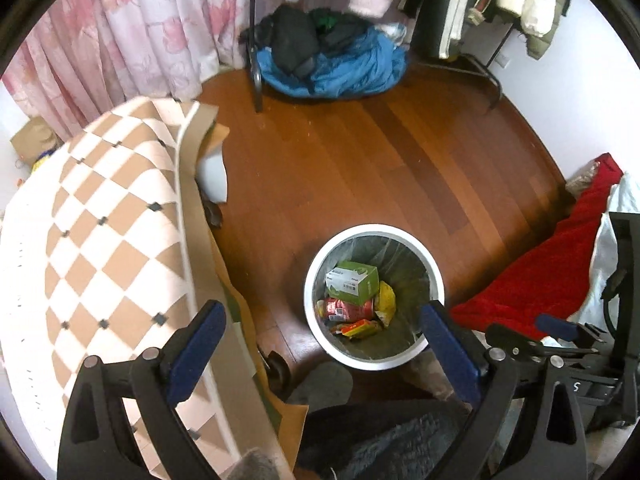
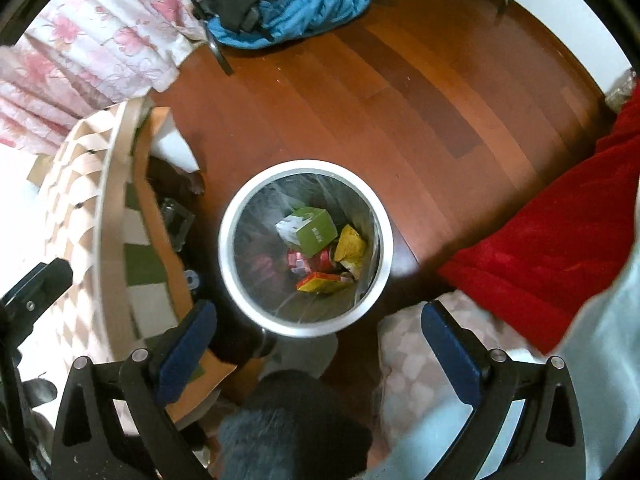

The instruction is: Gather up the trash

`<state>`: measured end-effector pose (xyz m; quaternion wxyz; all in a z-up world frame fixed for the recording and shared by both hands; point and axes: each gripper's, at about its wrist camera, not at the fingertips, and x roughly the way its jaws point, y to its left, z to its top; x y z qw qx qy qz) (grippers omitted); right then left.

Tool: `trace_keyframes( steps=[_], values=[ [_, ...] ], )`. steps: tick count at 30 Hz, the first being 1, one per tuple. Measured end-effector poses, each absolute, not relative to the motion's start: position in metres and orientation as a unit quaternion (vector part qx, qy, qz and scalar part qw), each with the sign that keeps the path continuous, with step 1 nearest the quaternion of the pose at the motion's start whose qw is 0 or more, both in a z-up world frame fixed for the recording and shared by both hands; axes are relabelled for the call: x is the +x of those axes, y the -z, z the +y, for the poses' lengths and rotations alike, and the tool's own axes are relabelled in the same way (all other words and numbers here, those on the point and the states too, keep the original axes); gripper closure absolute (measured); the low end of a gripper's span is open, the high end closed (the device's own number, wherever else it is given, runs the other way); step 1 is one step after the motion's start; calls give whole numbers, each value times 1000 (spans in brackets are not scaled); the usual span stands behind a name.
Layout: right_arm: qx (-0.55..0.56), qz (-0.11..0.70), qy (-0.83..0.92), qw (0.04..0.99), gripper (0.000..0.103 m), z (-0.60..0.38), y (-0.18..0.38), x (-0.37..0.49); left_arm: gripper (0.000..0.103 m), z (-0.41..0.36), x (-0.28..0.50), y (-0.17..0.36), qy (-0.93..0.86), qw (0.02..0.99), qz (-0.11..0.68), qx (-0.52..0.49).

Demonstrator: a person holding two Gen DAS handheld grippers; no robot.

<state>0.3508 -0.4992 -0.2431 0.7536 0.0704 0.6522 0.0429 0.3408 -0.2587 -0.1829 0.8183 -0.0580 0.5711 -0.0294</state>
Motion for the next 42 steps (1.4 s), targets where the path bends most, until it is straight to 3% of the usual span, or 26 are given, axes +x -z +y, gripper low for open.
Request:
trace_keyframes(
  steps=[21,42],
  values=[
    [109,559,-140,810,0,-487,34,236,3,-245,243,34,118,853,501,-85],
    [87,522,-182,829,0,-474,-45,177,3,-216,192,-25,167,857,470,-126]
  ],
)
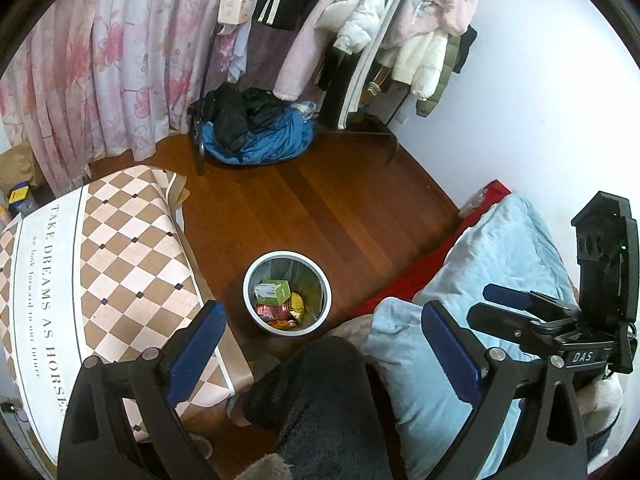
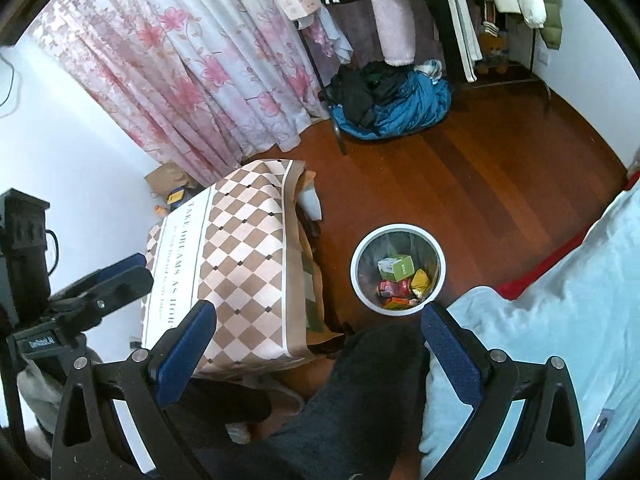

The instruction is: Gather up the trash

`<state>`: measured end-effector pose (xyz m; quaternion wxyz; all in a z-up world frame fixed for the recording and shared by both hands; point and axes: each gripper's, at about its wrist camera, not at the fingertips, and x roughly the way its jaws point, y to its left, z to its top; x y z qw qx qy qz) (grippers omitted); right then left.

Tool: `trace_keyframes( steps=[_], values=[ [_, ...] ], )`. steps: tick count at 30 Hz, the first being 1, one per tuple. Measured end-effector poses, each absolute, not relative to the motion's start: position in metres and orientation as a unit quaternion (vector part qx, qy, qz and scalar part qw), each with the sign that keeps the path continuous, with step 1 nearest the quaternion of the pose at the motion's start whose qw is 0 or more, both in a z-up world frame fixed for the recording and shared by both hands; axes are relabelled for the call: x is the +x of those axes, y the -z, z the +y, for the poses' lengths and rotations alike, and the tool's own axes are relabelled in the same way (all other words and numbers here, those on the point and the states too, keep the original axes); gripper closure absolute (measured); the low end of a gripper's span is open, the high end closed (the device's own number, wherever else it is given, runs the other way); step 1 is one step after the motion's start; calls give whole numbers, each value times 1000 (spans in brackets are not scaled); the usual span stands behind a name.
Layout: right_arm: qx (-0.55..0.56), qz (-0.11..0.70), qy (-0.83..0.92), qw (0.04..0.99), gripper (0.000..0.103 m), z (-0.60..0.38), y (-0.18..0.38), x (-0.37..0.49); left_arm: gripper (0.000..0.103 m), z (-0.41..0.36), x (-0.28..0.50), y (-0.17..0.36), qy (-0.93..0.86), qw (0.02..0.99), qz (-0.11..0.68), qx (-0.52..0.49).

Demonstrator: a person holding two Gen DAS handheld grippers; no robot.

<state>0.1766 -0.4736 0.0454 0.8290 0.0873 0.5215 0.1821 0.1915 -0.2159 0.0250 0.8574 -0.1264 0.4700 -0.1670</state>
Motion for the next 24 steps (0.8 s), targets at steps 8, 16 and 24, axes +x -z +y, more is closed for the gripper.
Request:
trace_keyframes(
  steps=[8,16,24],
  values=[
    [82,522,-182,829,0,-470,-48,171,3,-217,181,-34,167,866,456,-117],
    [76,528,-176,827,0,-470,-46,163,0,-216,178,-31,163,868,455,-112],
    [72,529,-172,828,0,-470,-46,163,0,-215,176,-24,163,865,460,-115]
  ],
)
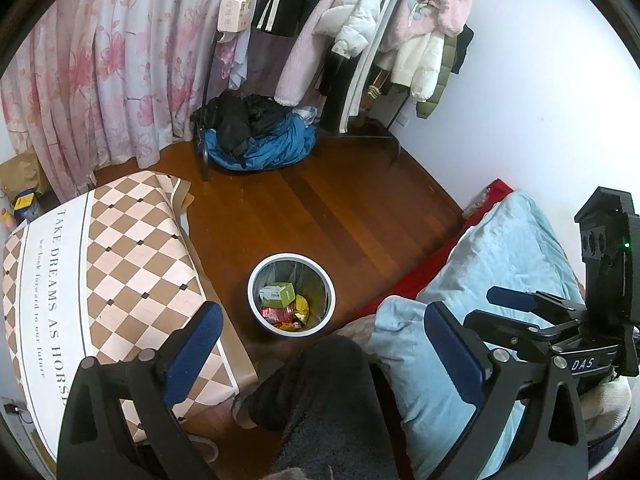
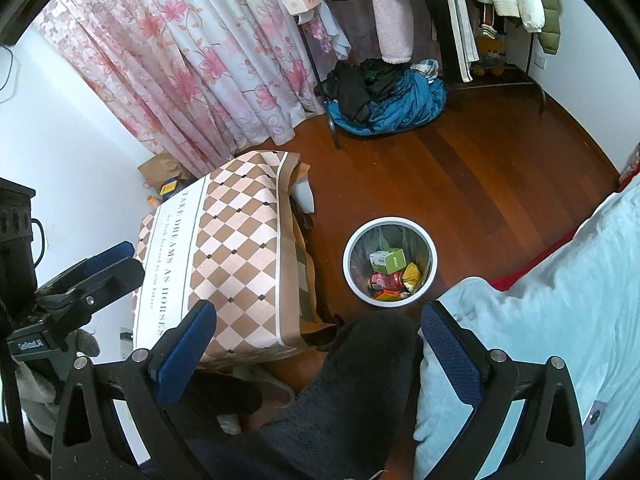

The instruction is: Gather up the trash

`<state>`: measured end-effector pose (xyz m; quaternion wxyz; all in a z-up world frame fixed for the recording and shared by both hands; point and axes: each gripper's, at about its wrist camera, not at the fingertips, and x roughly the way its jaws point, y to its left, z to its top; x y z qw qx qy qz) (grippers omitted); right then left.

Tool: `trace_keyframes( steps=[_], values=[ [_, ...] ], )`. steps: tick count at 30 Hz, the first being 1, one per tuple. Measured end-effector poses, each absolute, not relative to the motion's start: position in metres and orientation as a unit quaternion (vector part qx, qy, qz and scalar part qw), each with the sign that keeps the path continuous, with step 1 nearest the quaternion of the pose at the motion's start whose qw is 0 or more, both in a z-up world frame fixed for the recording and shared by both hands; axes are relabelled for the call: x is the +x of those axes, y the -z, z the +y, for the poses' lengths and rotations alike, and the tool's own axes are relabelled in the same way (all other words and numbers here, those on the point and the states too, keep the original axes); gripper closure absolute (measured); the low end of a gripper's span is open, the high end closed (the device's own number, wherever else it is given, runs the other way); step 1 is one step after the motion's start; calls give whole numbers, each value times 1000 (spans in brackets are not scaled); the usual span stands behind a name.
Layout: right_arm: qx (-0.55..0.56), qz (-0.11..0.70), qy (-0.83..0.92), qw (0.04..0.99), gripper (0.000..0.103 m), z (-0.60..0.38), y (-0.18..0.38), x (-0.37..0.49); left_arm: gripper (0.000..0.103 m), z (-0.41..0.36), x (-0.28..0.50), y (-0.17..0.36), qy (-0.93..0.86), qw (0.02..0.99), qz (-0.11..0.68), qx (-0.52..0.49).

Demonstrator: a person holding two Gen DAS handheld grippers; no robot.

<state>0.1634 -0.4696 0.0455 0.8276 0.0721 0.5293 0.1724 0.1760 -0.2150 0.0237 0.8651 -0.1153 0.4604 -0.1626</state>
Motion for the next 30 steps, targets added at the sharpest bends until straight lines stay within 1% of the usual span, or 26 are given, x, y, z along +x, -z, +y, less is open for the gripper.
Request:
trace_keyframes(
  steps=[30],
  values=[
    [65,527,-174,830,0,-467,-51,160,0,-218,175,-26,166,864,460,-116]
  ],
)
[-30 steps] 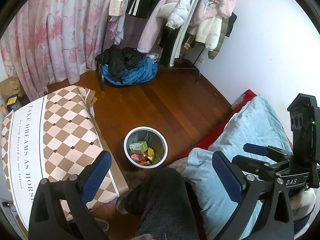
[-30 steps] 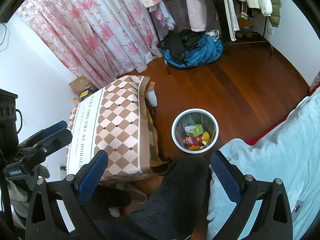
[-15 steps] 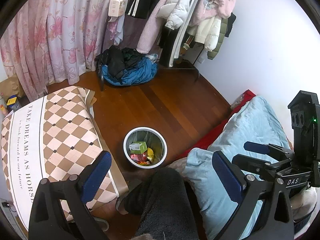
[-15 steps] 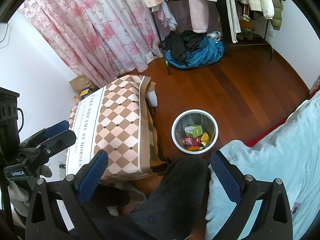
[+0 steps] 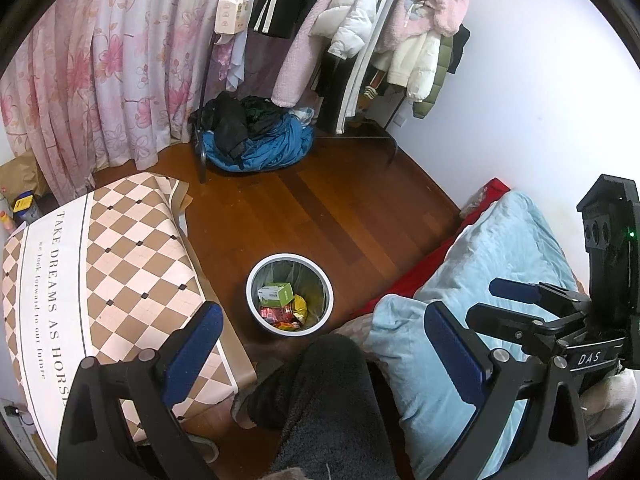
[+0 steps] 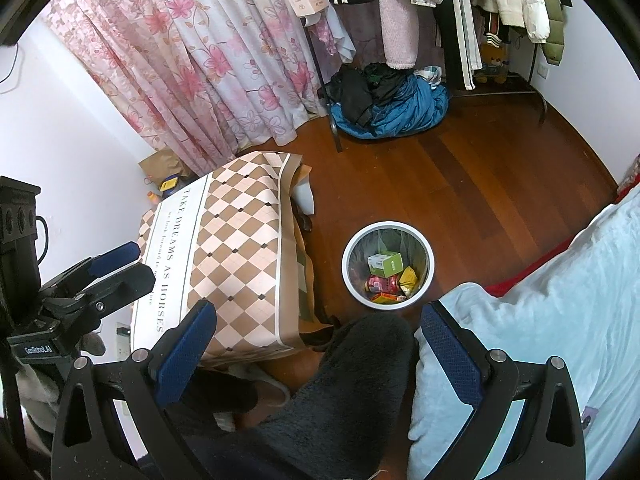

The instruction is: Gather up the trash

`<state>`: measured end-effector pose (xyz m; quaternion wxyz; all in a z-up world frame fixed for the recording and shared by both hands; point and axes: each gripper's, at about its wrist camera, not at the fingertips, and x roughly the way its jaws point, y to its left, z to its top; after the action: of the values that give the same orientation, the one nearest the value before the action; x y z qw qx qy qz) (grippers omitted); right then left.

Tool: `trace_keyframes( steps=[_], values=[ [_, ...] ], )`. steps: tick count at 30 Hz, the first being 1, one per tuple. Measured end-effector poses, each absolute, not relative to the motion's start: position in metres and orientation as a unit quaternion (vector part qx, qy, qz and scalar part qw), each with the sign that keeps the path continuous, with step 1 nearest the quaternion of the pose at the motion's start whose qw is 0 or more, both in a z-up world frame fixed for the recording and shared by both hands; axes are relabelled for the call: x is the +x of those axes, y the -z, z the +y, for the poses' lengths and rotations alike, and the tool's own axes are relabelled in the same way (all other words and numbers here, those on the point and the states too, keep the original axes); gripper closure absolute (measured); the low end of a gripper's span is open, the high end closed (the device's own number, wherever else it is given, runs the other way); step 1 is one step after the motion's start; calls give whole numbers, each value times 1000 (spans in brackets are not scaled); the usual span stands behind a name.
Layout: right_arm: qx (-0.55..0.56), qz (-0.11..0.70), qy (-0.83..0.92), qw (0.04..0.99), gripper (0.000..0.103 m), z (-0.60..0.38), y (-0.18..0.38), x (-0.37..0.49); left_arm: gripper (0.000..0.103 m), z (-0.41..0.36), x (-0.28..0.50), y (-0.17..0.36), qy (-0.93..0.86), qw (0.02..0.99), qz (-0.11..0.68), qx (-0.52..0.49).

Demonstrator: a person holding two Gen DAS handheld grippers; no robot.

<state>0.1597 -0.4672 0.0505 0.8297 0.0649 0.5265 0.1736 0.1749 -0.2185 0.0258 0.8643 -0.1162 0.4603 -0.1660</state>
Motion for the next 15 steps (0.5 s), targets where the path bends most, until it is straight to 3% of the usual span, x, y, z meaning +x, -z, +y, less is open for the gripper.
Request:
trace_keyframes(
  steps=[15],
  values=[
    [64,526,-172,830,0,-465,-51,158,0,-217,174,-27,168,864,460,-116]
  ],
)
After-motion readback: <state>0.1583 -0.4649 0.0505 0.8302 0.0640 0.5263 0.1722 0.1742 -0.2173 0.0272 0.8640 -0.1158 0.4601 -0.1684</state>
